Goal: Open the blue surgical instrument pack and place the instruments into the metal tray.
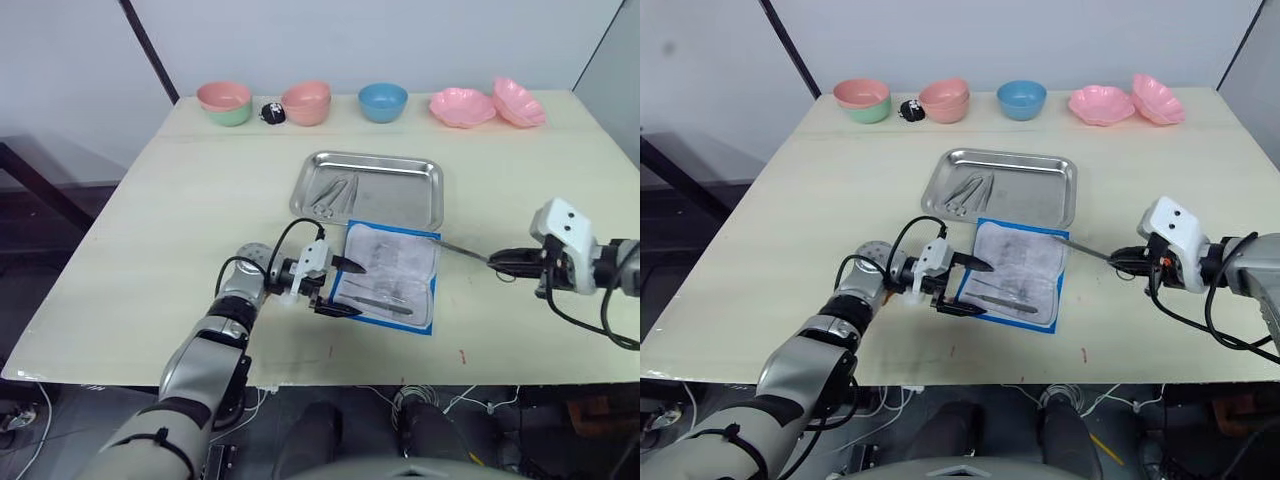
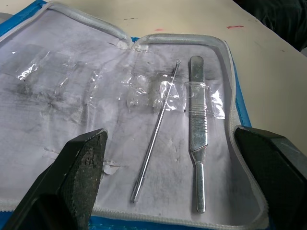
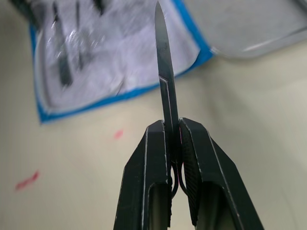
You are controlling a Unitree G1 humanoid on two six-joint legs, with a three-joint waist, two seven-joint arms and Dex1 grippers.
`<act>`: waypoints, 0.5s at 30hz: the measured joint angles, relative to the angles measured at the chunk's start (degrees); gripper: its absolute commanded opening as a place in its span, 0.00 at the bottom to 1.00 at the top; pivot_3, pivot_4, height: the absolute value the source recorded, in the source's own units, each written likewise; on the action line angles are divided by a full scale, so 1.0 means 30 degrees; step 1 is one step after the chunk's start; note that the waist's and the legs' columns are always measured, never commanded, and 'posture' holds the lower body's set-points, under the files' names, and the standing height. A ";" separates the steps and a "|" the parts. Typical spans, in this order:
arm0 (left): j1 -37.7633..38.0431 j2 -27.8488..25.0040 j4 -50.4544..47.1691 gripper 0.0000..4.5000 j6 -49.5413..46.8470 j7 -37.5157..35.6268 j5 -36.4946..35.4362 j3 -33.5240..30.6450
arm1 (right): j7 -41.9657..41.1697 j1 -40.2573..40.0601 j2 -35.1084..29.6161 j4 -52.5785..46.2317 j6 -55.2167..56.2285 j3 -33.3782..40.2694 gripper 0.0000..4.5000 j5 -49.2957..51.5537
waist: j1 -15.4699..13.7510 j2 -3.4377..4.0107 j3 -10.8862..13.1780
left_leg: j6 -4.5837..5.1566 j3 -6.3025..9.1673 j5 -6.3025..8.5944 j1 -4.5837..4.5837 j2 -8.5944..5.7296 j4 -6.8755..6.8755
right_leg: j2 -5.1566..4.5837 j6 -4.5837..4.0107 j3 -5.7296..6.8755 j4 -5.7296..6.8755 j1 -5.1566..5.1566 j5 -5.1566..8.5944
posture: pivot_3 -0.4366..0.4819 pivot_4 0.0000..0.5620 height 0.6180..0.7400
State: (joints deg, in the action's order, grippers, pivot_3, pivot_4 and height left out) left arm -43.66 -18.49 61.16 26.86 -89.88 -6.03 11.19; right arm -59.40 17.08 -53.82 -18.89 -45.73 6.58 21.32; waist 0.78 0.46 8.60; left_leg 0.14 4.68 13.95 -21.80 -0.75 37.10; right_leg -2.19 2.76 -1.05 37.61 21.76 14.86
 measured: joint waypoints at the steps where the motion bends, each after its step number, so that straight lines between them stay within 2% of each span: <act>1: -0.0005 -0.0011 0.0000 1.00 0.0000 0.0002 0.0002 0.0000 | 0.0343 0.0311 0.0364 0.0081 -0.0222 -0.0029 0.02 0.0024 | 0.0001 0.0002 -0.0001 | 0.0000 0.0004 0.0000 -0.0001 0.0000 0.0003 | 0.0000 0.0000 0.0001 0.0002 0.0000 0.0000 | 0.48 0.27 1.00; 4: -0.0019 0.0000 0.0008 1.00 0.0013 0.0011 0.0055 -0.0036 | 0.2532 0.2335 0.2535 0.0768 -0.1884 -0.0571 0.02 0.0168 | 0.0008 0.0015 -0.0013 | 0.0000 0.0044 0.0000 0.0007 -0.0001 0.0000 | 0.0004 -0.0003 0.0007 0.0006 -0.0004 -0.0001 | 0.48 0.27 1.00; 5: -0.0028 0.0080 0.0009 1.00 0.0013 0.0023 0.0103 -0.0046 | 0.4591 0.4194 0.4682 0.1479 -0.3281 -0.1305 0.02 0.0077 | -0.0001 0.0063 -0.0038 | 0.0001 0.0090 -0.0001 0.0007 -0.0008 -0.0006 | 0.0001 -0.0004 -0.0002 0.0016 0.0004 -0.0002 | 0.48 0.27 1.00; 7: -0.0011 0.0101 0.0001 1.00 0.0031 0.0001 0.0087 -0.0075 | 0.5281 0.4713 0.5357 0.1713 -0.3743 -0.1657 0.02 0.0046 | -0.0050 0.0103 -0.0063 | 0.0002 0.0095 -0.0001 -0.0005 -0.0017 -0.0007 | -0.0006 -0.0010 0.0029 0.0014 0.0005 -0.0001 | 0.48 0.27 1.00; 8: -0.0022 0.0029 0.0004 1.00 0.0030 -0.0009 0.0105 -0.0098 | 0.6652 0.5781 0.6814 0.2608 -0.4169 -0.1968 0.02 -0.0387 | 0.0018 0.0081 -0.0075 | 0.0002 0.0096 -0.0001 0.0007 -0.0012 -0.0017 | 0.0004 -0.0011 0.0009 0.0014 0.0001 -0.0002 | 0.48 0.27 1.00; 9: -0.0037 0.0054 0.0005 1.00 0.0028 0.0006 0.0126 -0.0097 | 0.6954 0.5980 0.7093 0.2787 -0.4210 -0.2018 0.02 -0.0495 | 0.0021 0.0092 -0.0079 | 0.0002 0.0097 -0.0002 0.0007 -0.0017 -0.0015 | 0.0000 -0.0010 0.0001 0.0024 0.0009 -0.0003 | 0.48 0.27 1.00; 11: -0.0007 0.0069 0.0007 1.00 0.0029 0.0019 0.0128 -0.0124 | 0.9076 0.7324 0.9089 0.4462 -0.4295 -0.2516 0.02 -0.1297 | 0.0023 0.0103 -0.0086 | 0.0004 0.0099 -0.0002 0.0013 -0.0020 -0.0016 | 0.0000 -0.0012 0.0000 0.0040 0.0013 -0.0003 | 0.48 0.27 1.00; 15: 0.0000 0.0098 -0.0004 1.00 0.0033 -0.0009 0.0129 -0.0134 | 1.1138 0.8642 1.1088 0.6714 -0.4073 -0.2971 0.02 -0.2214 | -0.0004 0.0111 -0.0090 | 0.0004 0.0095 -0.0002 0.0011 -0.0034 -0.0023 | -0.0006 -0.0025 -0.0001 0.0039 0.0016 -0.0010 | 0.48 0.27 1.00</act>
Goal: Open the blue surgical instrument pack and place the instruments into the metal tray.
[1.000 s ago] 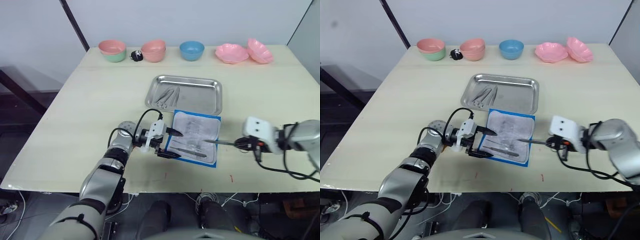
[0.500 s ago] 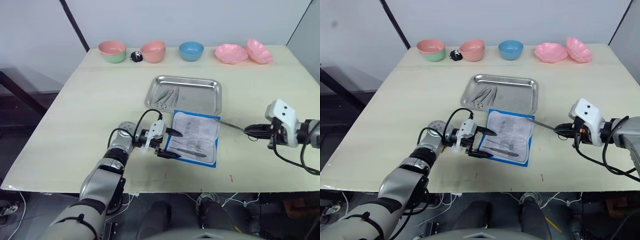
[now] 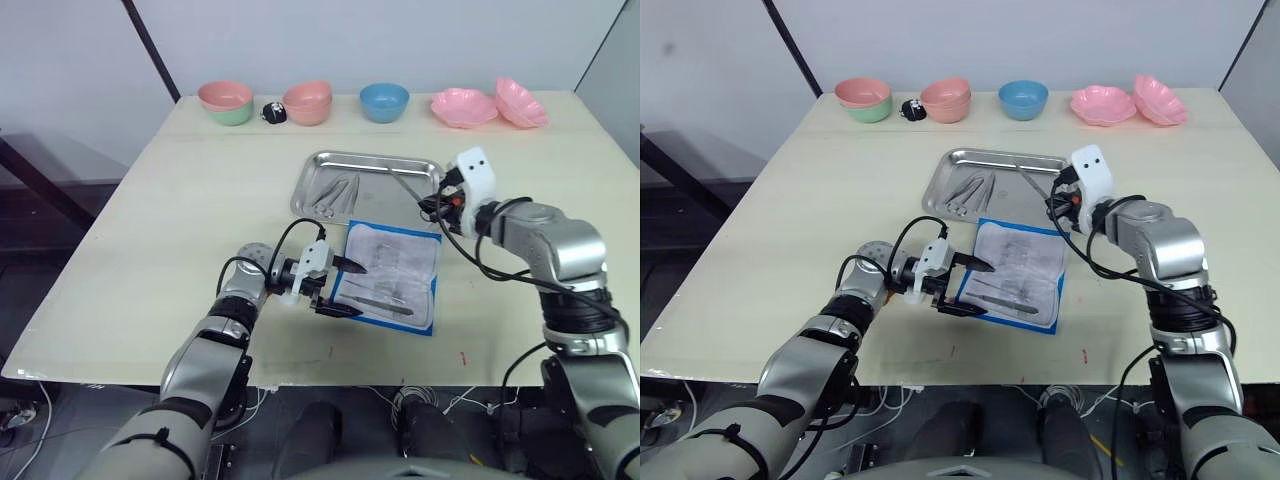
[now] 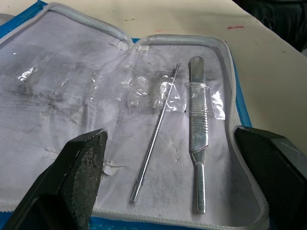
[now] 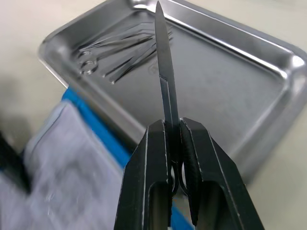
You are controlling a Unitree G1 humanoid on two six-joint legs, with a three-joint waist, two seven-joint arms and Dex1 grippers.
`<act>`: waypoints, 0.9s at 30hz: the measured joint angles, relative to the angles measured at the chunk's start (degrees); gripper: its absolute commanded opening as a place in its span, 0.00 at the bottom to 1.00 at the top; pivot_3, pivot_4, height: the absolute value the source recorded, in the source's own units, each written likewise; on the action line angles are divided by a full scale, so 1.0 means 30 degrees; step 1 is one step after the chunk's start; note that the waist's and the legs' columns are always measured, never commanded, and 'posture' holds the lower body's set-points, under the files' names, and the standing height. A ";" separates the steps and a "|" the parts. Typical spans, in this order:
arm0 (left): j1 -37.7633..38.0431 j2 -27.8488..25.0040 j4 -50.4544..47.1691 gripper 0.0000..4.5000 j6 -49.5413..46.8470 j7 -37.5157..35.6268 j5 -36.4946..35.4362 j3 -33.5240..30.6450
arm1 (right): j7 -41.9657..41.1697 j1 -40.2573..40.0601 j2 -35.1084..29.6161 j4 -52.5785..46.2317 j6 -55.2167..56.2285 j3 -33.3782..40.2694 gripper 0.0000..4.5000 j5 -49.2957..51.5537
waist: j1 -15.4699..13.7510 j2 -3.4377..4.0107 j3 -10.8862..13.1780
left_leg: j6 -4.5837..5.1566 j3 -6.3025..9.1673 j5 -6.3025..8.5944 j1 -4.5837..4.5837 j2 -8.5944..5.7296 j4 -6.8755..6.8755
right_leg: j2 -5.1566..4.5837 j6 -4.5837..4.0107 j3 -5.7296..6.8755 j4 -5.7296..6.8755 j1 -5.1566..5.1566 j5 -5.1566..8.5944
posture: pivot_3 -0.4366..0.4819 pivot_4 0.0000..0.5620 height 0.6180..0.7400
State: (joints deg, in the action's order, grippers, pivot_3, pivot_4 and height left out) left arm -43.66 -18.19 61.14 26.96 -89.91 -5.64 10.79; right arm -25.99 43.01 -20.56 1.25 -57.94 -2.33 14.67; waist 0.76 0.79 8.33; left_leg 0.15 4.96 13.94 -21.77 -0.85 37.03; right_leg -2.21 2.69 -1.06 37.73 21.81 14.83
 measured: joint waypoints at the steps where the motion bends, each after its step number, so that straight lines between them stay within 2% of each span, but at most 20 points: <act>1: 0.0020 -0.0030 0.0000 1.00 0.0000 0.0004 -0.0001 -0.0010 | 0.0405 0.0309 0.0418 0.0576 0.0171 -0.0073 0.02 -0.0244 | 0.0033 0.0006 -0.0003 | 0.0001 0.0000 -0.0001 0.0006 0.0000 -0.0002 | 0.0000 0.0001 -0.0004 0.0012 -0.0001 0.0000 | 0.48 0.27 1.00; 11: 0.0119 -0.0141 -0.0038 1.00 -0.0001 0.0002 -0.0010 -0.0112 | 0.3140 0.3110 0.4061 0.7461 0.3308 -0.0370 0.02 -0.1927 | 0.0176 0.0024 -0.0013 | 0.0004 -0.0002 -0.0002 0.0024 0.0002 -0.0009 | 0.0009 0.0000 -0.0012 0.0038 0.0003 0.0002 | 0.48 0.27 1.00; 15: 0.0160 -0.0172 -0.0083 1.00 -0.0001 0.0000 -0.0013 -0.0137 | 0.3856 0.3983 0.4899 1.0035 0.4669 -0.0197 0.02 -0.2259 | 0.0220 0.0025 -0.0014 | 0.0004 0.0001 -0.0002 0.0027 0.0002 -0.0011 | 0.0008 -0.0001 -0.0012 0.0039 0.0002 0.0001 | 0.48 0.27 1.00; 22: 0.0255 -0.0253 -0.0116 1.00 0.0000 -0.0032 -0.0013 -0.0279 | 0.4310 0.5475 0.5694 1.5474 0.7719 0.0400 0.02 -0.2631 | 0.0348 0.0028 -0.0016 | 0.0005 0.0001 -0.0003 0.0039 0.0000 -0.0019 | 0.0008 -0.0002 -0.0011 0.0043 -0.0006 0.0001 | 0.48 0.27 1.00; 27: 0.0322 -0.0289 -0.0135 1.00 -0.0001 -0.0035 -0.0010 -0.0363 | 0.4271 0.6178 0.5857 1.7883 0.9268 0.0462 0.02 -0.3007 | 0.0426 0.0034 -0.0019 | 0.0006 0.0006 -0.0004 0.0055 -0.0001 -0.0029 | 0.0008 -0.0002 -0.0023 0.0050 -0.0009 0.0001 | 0.48 0.27 1.00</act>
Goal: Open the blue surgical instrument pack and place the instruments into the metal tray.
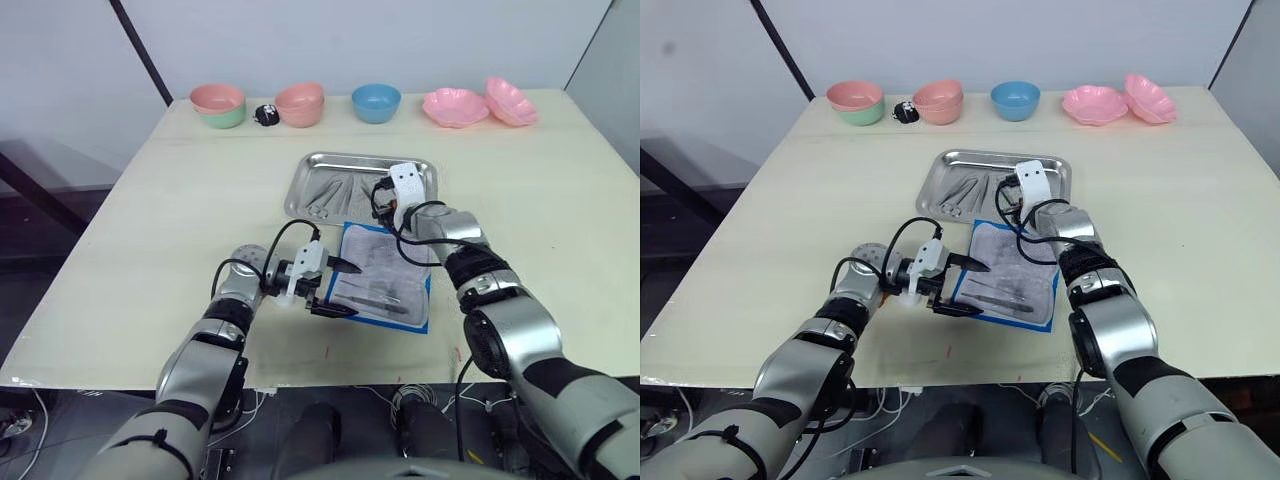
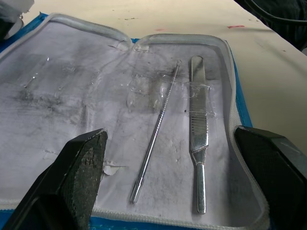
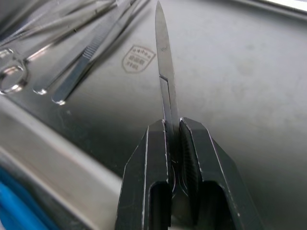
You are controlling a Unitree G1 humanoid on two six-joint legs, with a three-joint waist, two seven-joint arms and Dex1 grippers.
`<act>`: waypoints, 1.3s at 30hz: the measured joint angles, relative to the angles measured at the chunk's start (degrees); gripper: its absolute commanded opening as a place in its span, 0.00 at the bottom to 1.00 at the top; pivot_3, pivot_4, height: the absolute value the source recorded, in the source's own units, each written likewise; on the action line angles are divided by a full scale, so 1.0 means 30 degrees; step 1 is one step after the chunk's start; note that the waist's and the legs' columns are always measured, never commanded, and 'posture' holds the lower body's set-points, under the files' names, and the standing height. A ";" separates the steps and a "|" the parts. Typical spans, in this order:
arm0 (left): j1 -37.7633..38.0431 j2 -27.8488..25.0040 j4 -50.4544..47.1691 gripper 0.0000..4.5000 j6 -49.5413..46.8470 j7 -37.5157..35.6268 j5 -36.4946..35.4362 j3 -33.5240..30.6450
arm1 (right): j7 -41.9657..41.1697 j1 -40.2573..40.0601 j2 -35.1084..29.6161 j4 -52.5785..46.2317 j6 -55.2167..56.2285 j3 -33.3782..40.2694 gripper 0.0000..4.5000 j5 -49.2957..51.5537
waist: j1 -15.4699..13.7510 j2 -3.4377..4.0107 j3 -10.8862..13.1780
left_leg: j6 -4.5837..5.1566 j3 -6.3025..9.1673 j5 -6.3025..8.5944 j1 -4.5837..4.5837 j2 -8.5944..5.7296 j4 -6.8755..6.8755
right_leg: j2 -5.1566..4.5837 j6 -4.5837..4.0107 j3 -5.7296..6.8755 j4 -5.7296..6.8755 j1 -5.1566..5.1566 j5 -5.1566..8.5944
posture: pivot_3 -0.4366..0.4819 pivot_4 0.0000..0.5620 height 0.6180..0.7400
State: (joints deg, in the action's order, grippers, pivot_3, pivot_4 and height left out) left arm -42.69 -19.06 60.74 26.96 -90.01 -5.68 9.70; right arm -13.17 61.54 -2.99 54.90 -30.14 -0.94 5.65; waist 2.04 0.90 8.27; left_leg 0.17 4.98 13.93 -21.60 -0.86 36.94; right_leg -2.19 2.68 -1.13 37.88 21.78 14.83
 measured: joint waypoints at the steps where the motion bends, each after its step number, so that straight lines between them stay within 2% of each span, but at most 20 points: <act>1: 0.0009 -0.0001 -0.0009 1.00 0.0000 -0.0001 0.0000 -0.0005 | -0.0045 0.0071 0.0007 0.0269 0.0250 0.0032 0.02 -0.0050 | 0.0002 0.0000 -0.0001 | 0.0000 0.0003 0.0000 0.0001 0.0000 -0.0002 | 0.0000 0.0001 0.0002 0.0000 0.0000 0.0001 | 0.48 0.27 1.00; 3: 0.0030 -0.0018 -0.0012 1.00 0.0000 0.0000 0.0000 -0.0019 | -0.0381 0.0290 0.0008 0.0825 0.0605 0.0056 0.02 -0.0148 | 0.0024 0.0004 -0.0003 | 0.0000 0.0000 0.0000 0.0007 0.0000 -0.0006 | 0.0000 0.0001 -0.0005 -0.0001 -0.0004 0.0001 | 0.48 0.27 1.00; 6: 0.0051 -0.0039 -0.0013 1.00 0.0000 0.0002 -0.0001 -0.0032 | -0.0954 0.0385 0.0048 0.1100 0.0854 0.0044 0.27 -0.0276 | 0.0049 0.0011 -0.0009 | 0.0001 0.0002 0.0000 0.0016 0.0000 -0.0010 | 0.0000 0.0002 -0.0006 -0.0001 -0.0011 0.0001 | 0.48 0.27 1.00; 8: 0.0055 -0.0044 -0.0013 1.00 0.0000 0.0002 -0.0001 -0.0033 | -0.1203 0.0453 0.0084 0.1223 0.0912 0.0048 0.48 -0.0304 | 0.0053 0.0014 -0.0010 | 0.0000 0.0003 0.0000 0.0019 0.0000 -0.0014 | 0.0000 0.0002 -0.0007 0.0000 -0.0011 0.0001 | 0.48 0.27 1.00; 12: 0.0053 -0.0042 -0.0013 1.00 0.0001 0.0002 -0.0001 -0.0034 | -0.1442 0.0456 0.0116 0.1232 0.0997 0.0068 0.95 -0.0333 | 0.0053 0.0015 -0.0010 | 0.0000 0.0004 0.0000 0.0019 0.0001 -0.0015 | 0.0000 0.0002 -0.0009 -0.0001 -0.0011 0.0001 | 0.48 0.27 1.00; 13: 0.0053 -0.0041 -0.0013 1.00 0.0000 0.0002 -0.0001 -0.0034 | -0.1465 0.0455 0.0096 0.1183 0.1006 0.0097 0.98 -0.0326 | 0.0053 0.0015 -0.0010 | 0.0000 0.0006 0.0000 0.0020 0.0001 -0.0016 | 0.0000 0.0002 -0.0009 -0.0001 -0.0011 0.0002 | 0.48 0.27 1.00; 19: 0.0042 -0.0025 -0.0013 1.00 0.0000 0.0001 0.0000 -0.0037 | -0.1945 0.0227 -0.0352 -0.0814 0.0957 0.0146 0.98 -0.0253 | 0.0047 0.0017 -0.0009 | 0.0000 0.0013 0.0000 0.0013 0.0000 -0.0017 | -0.0001 0.0005 -0.0005 -0.0005 -0.0010 0.0004 | 0.48 0.27 1.00; 23: 0.0049 -0.0021 -0.0013 1.00 0.0000 -0.0005 0.0001 -0.0038 | -0.3106 -0.0828 -0.1164 -0.4951 0.0597 0.0322 0.98 0.0312 | 0.0045 0.0019 -0.0011 | 0.0000 0.0021 0.0000 0.0009 0.0000 -0.0018 | -0.0002 0.0010 0.0002 -0.0014 -0.0012 0.0006 | 0.48 0.27 1.00; 26: 0.0030 0.0052 -0.0013 1.00 0.0001 0.0001 0.0019 -0.0042 | -0.4871 -0.3581 -0.1679 -0.9623 0.0522 0.0221 0.98 0.1259 | 0.0018 0.0019 -0.0016 | 0.0000 0.0035 0.0000 0.0000 -0.0002 -0.0028 | -0.0005 0.0012 0.0014 -0.0030 -0.0020 0.0007 | 0.48 0.27 1.00; 30: -0.0027 0.0102 0.0002 1.00 -0.0002 0.0011 0.0059 -0.0035 | -0.6350 -0.6113 -0.2591 -1.2834 0.0458 -0.0142 0.98 0.1812 | -0.0024 0.0022 -0.0012 | 0.0000 0.0038 0.0000 -0.0014 -0.0007 -0.0025 | -0.0010 0.0015 0.0016 -0.0043 -0.0017 0.0007 | 0.48 0.27 1.00; 31: -0.0044 0.0157 0.0003 1.00 -0.0002 -0.0005 0.0085 -0.0033 | -0.7279 -0.7781 -0.3295 -1.4938 0.0683 -0.0166 0.98 0.2260 | -0.0075 0.0021 -0.0010 | 0.0000 0.0046 0.0000 -0.0024 -0.0009 -0.0026 | -0.0013 0.0016 0.0043 -0.0068 -0.0024 0.0008 | 0.48 0.27 1.00; 39: -0.0248 0.0245 0.0193 1.00 -0.0003 -0.0010 0.0280 -0.0038 | -1.1415 -1.3569 -0.7087 -2.1070 0.1247 0.0078 0.98 0.4813 | -0.0140 -0.0005 0.0011 | -0.0001 0.0031 0.0001 -0.0032 -0.0006 -0.0023 | -0.0014 0.0025 0.0050 -0.0097 -0.0025 0.0013 | 0.48 0.27 1.00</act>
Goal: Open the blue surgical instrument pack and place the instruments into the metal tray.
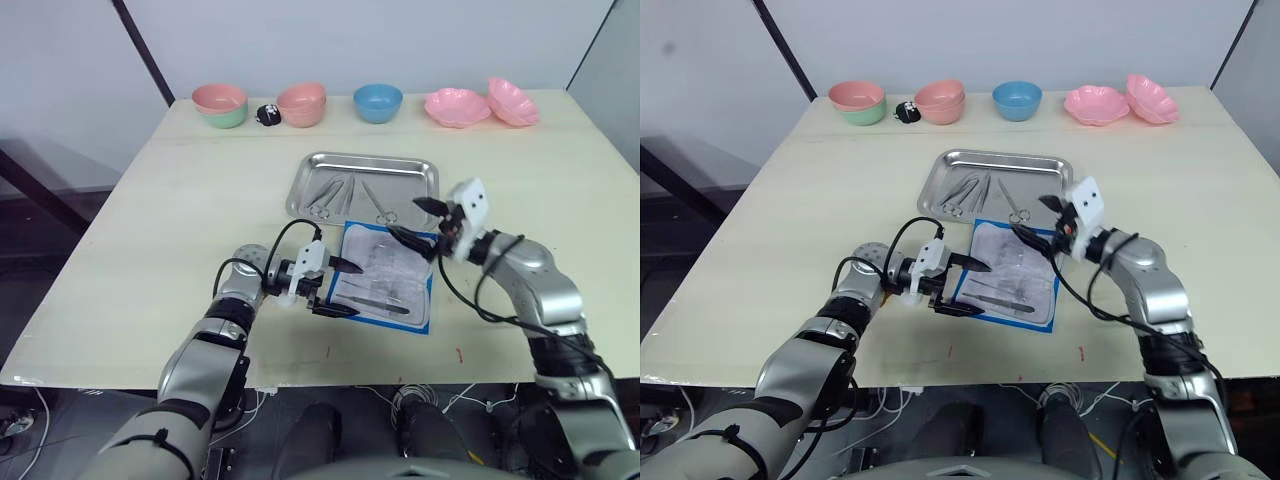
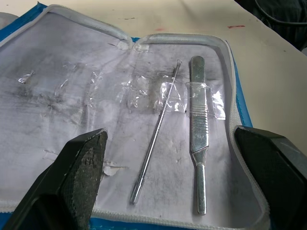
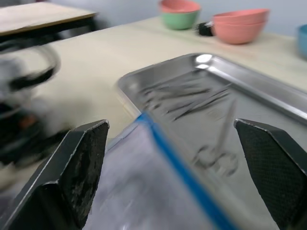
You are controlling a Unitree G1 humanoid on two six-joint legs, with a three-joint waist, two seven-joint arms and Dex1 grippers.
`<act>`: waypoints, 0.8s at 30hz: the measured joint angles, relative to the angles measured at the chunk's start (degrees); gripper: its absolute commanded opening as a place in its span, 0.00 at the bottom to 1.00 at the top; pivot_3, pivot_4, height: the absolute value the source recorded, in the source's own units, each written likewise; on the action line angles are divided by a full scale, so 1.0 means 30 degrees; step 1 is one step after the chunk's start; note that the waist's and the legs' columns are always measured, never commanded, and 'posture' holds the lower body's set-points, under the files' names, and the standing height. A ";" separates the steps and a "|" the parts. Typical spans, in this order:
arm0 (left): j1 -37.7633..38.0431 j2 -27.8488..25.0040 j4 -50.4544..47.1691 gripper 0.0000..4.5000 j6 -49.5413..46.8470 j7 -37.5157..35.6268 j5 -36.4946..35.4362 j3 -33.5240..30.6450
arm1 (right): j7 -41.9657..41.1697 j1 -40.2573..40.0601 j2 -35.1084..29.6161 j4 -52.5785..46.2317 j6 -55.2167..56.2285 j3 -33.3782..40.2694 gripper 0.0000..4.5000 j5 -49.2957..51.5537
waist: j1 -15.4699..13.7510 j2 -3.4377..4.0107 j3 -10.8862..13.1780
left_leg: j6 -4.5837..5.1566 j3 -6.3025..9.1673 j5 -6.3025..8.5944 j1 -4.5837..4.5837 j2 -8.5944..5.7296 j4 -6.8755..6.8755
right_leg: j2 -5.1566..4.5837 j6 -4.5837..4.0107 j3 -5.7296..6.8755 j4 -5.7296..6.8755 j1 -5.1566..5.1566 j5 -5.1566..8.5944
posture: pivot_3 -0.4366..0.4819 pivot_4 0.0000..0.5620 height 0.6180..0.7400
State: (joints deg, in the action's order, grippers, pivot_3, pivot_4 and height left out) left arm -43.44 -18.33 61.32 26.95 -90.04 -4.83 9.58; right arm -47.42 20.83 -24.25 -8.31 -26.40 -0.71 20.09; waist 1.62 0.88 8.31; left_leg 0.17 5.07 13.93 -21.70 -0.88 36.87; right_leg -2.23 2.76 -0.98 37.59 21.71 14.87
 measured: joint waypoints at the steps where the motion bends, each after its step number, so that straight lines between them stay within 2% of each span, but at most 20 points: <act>1: -0.0041 0.0046 0.0010 1.00 0.0000 0.0003 0.0036 0.0007 | -0.0655 -0.0740 -0.0649 -0.0719 -0.0063 0.0137 0.98 0.0456 | -0.0051 -0.0009 0.0006 | 0.0000 -0.0001 0.0000 -0.0011 0.0000 0.0000 | -0.0002 0.0000 0.0009 -0.0011 0.0001 0.0001 | 0.48 0.27 1.00; 7: -0.0125 0.0156 0.0092 1.00 0.0006 -0.0003 0.0122 0.0017 | -0.4231 -0.4450 -0.4262 -0.3332 -0.0261 0.2206 0.98 0.3401 | -0.0216 -0.0103 0.0076 | -0.0004 0.0002 0.0002 -0.0013 0.0021 -0.0009 | -0.0005 0.0005 0.0003 -0.0042 0.0001 0.0005 | 0.48 0.27 1.00; 12: -0.0231 0.0140 0.0195 1.00 0.0015 -0.0035 0.0159 0.0044 | -0.7489 -0.6611 -0.7224 -0.3950 0.0012 0.5993 0.98 0.5997 | -0.0269 -0.0134 0.0088 | -0.0006 -0.0014 0.0004 -0.0016 0.0035 -0.0020 | -0.0005 0.0006 0.0020 -0.0075 -0.0006 0.0004 | 0.48 0.27 1.00; 22: -0.0407 0.0071 0.0276 1.00 0.0028 -0.0052 0.0160 0.0066 | -1.0974 -0.9166 -1.0391 -0.2804 0.0691 1.0853 0.98 0.6817 | -0.0283 -0.0139 0.0091 | -0.0009 -0.0047 0.0005 -0.0014 0.0049 -0.0041 | -0.0007 0.0008 0.0023 -0.0118 -0.0011 0.0002 | 0.48 0.27 1.00; 24: -0.0446 0.0055 0.0350 1.00 0.0034 -0.0050 0.0160 0.0067 | -1.1213 -0.9306 -1.0579 -0.2753 0.0693 1.1062 0.98 0.6854 | -0.0269 -0.0138 0.0090 | -0.0009 -0.0043 0.0006 -0.0009 0.0054 -0.0043 | -0.0004 0.0007 0.0021 -0.0117 -0.0012 0.0003 | 0.48 0.27 1.00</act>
State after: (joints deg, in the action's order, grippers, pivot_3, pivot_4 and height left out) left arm -44.77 -18.16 62.37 27.05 -90.19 -4.35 9.78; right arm -81.06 -7.09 -55.99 -16.57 -24.32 32.48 40.65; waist 0.82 0.47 8.58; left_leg 0.14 4.94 13.95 -21.73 -0.71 36.74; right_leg -2.24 2.78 -0.91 37.24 21.67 14.88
